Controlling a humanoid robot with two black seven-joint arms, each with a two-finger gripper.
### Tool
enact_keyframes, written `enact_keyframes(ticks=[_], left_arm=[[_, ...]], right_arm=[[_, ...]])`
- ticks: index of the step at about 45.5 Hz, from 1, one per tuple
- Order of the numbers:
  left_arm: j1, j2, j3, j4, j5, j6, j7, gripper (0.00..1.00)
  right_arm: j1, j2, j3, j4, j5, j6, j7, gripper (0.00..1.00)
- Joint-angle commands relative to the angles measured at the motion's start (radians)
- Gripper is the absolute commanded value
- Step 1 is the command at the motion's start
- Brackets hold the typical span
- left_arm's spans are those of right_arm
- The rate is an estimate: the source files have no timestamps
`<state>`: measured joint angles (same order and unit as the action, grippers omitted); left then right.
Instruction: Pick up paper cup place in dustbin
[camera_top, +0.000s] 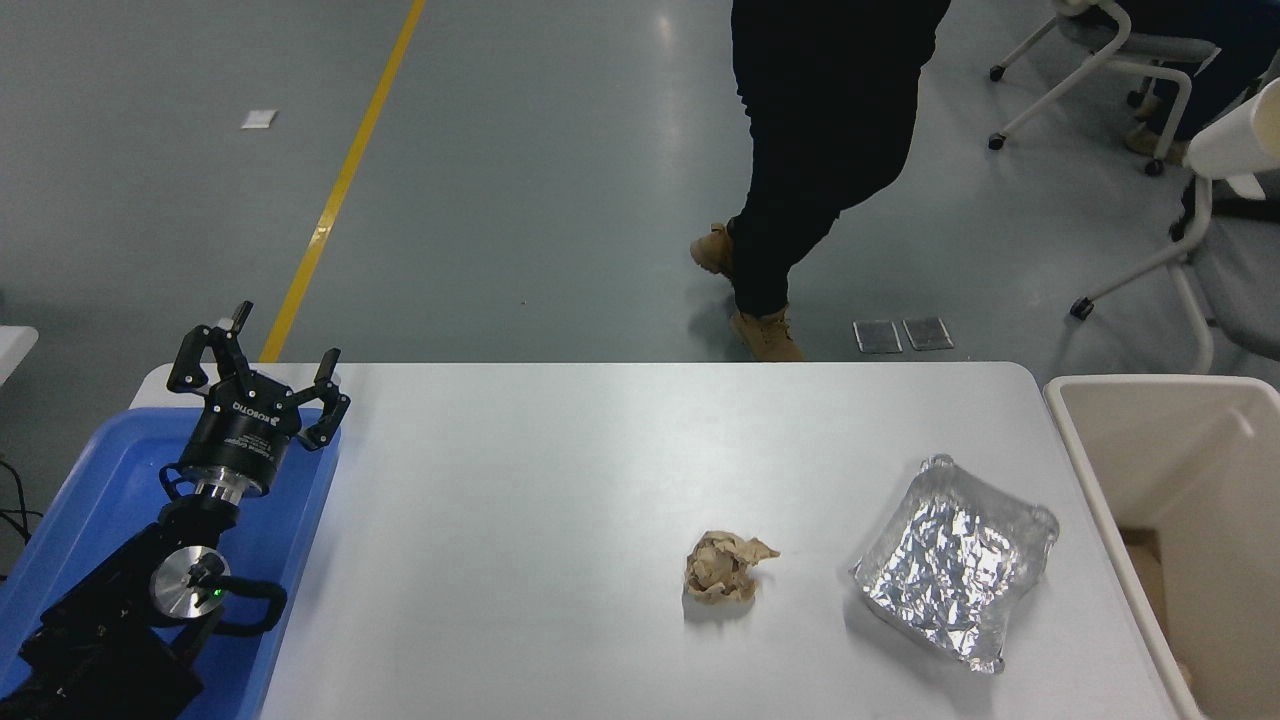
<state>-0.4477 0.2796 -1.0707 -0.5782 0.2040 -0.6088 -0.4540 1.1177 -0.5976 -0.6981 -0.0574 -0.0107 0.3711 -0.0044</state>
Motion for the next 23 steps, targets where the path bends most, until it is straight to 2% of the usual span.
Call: enact_keyframes(ticks=[1, 5, 13, 23], left_arm=[[0.000, 0.001, 0.000, 0.000, 0.000, 0.000, 0.000, 0.98], [0.000, 0.000, 0.000, 0.000, 0.000, 0.000, 0.000, 0.98], [0.000, 0.000, 0.000, 0.000, 0.000, 0.000, 0.000, 0.98], [0.000, 0.000, 0.000, 0.000, 0.000, 0.000, 0.000, 0.98]], right_arm=[[-0.265, -0.005, 0.209, -0.039, 0.035, -0.195, -0.063, 0.00], [-0.315, 0.015, 0.273, -0.038, 0.037, -0.238, -0.089, 0.00], [-0.436, 0.084, 0.351, -0.038, 0.063, -0.293, -0.092, 0.00], [-0.538, 0.173, 0.356, -0.038, 0.158, -0.327, -0.092, 0.00]])
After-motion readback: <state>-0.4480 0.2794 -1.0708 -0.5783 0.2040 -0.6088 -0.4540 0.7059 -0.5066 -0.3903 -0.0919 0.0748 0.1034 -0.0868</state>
